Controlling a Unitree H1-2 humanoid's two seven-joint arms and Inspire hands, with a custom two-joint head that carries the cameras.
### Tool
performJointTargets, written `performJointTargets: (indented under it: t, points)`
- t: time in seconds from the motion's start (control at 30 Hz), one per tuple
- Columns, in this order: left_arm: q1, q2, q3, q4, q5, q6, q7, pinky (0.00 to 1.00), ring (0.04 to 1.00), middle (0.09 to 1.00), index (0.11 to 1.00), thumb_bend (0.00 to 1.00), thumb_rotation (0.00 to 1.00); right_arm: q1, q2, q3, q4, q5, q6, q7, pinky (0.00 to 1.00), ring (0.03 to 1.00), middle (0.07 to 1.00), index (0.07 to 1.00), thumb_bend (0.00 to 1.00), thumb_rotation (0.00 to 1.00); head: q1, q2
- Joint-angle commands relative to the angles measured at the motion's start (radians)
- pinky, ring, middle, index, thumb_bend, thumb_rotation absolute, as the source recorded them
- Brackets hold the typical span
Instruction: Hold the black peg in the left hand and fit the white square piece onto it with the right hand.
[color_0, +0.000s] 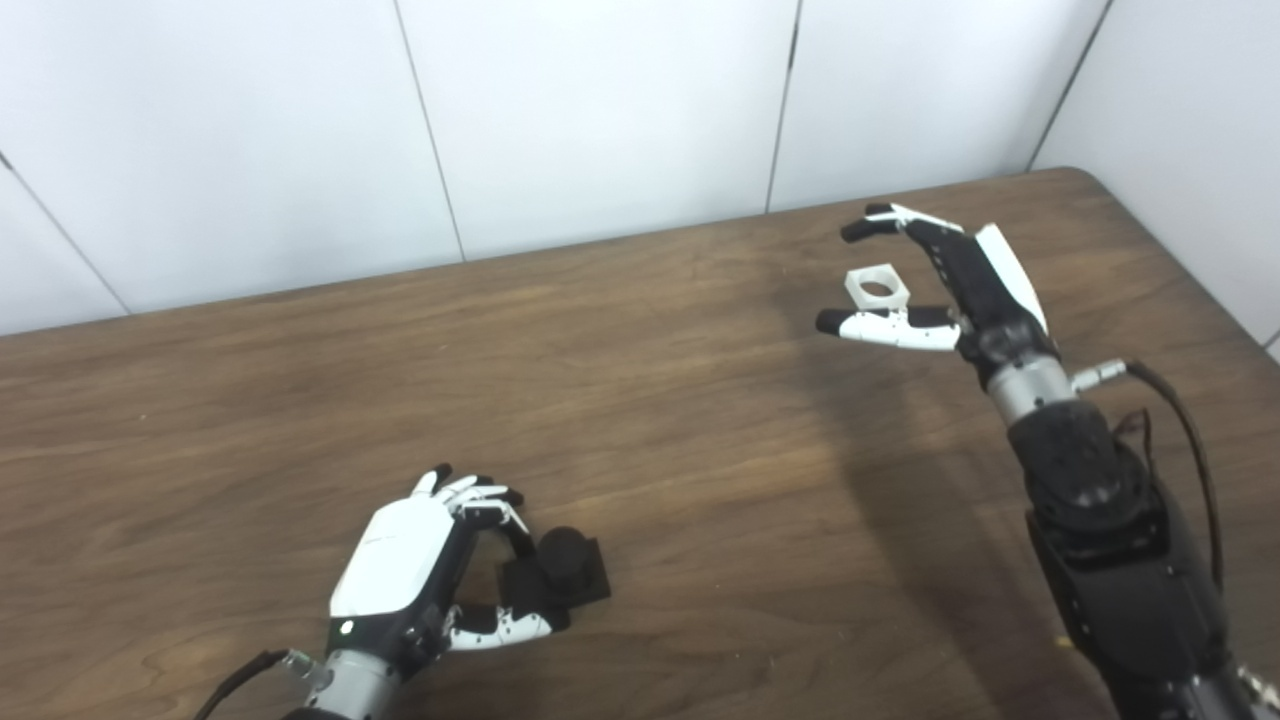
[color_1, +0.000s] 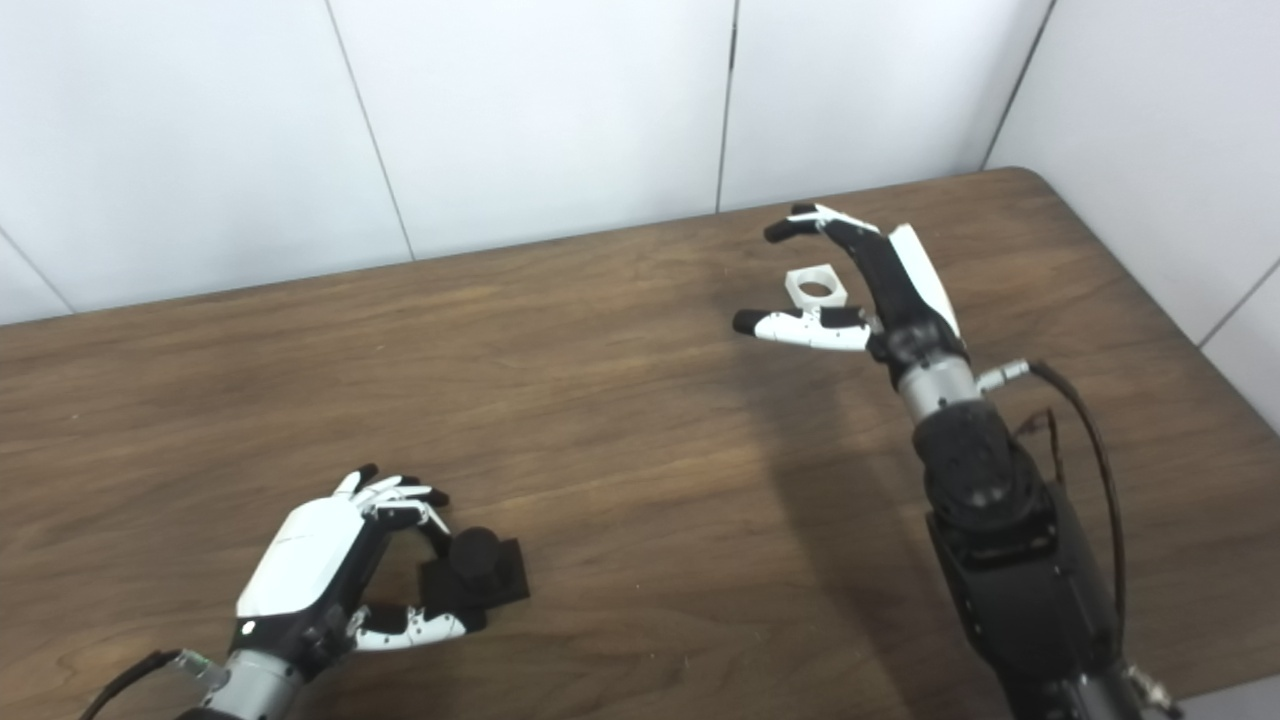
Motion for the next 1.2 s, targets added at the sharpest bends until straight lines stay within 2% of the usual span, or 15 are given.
performJointTargets:
  t: [0.0, 0.13, 0.33, 0.5, 0.77, 0.9, 1.17]
  points:
    - [0.005, 0.013, 0.009, 0.008, -0.001, -0.02, 0.018, 1.0, 0.869, 0.773, 0.485, 0.52, 0.05, -0.063, -0.059, 0.008, 0.014, -0.054, -0.015, 0.011, 0.91, 0.903, 0.87, 0.658, 0.82, 0.26, -0.003, -0.001]
    - [0.008, 0.013, 0.014, 0.013, 0.001, -0.037, 0.024, 1.0, 0.862, 0.768, 0.485, 0.52, 0.05, -0.134, -0.143, 0.054, 0.107, -0.12, -0.018, 0.064, 0.87, 0.916, 0.9, 0.67, 0.83, 0.21, -0.008, -0.004]
    - [0.013, 0.006, 0.021, 0.011, -0.002, -0.045, 0.024, 1.0, 0.853, 0.762, 0.485, 0.52, 0.05, -0.257, -0.258, 0.149, 0.255, -0.199, -0.017, 0.176, 0.99, 0.997, 0.939, 0.696, 0.85, 0.21, -0.022, -0.009]
    - [0.017, 0.004, 0.023, 0.006, 0.005, -0.039, 0.017, 1.0, 0.854, 0.764, 0.485, 0.52, 0.05, -0.359, -0.31, 0.231, 0.385, -0.26, -0.029, 0.245, 1.0, 1.0, 0.949, 0.708, 0.87, 0.19, -0.025, -0.009]
    - [0.024, 0.005, 0.025, -0.004, 0.006, -0.04, 0.012, 1.0, 0.852, 0.766, 0.485, 0.52, 0.05, -0.456, -0.329, 0.306, 0.498, -0.316, -0.033, 0.321, 1.0, 1.0, 0.947, 0.721, 0.89, 0.18, -0.032, -0.011]
    - [0.025, 0.005, 0.026, -0.003, 0.007, -0.04, 0.014, 1.0, 0.852, 0.765, 0.485, 0.52, 0.05, -0.502, -0.334, 0.348, 0.562, -0.353, -0.059, 0.342, 1.0, 1.0, 0.939, 0.722, 0.9, 0.17, -0.035, -0.011]
    - [0.027, 0.0, 0.027, -0.011, 0.013, -0.033, 0.009, 1.0, 0.85, 0.762, 0.485, 0.52, 0.05, -0.543, -0.324, 0.402, 0.624, -0.42, -0.055, 0.379, 1.0, 1.0, 0.924, 0.719, 0.92, 0.14, -0.03, -0.006]
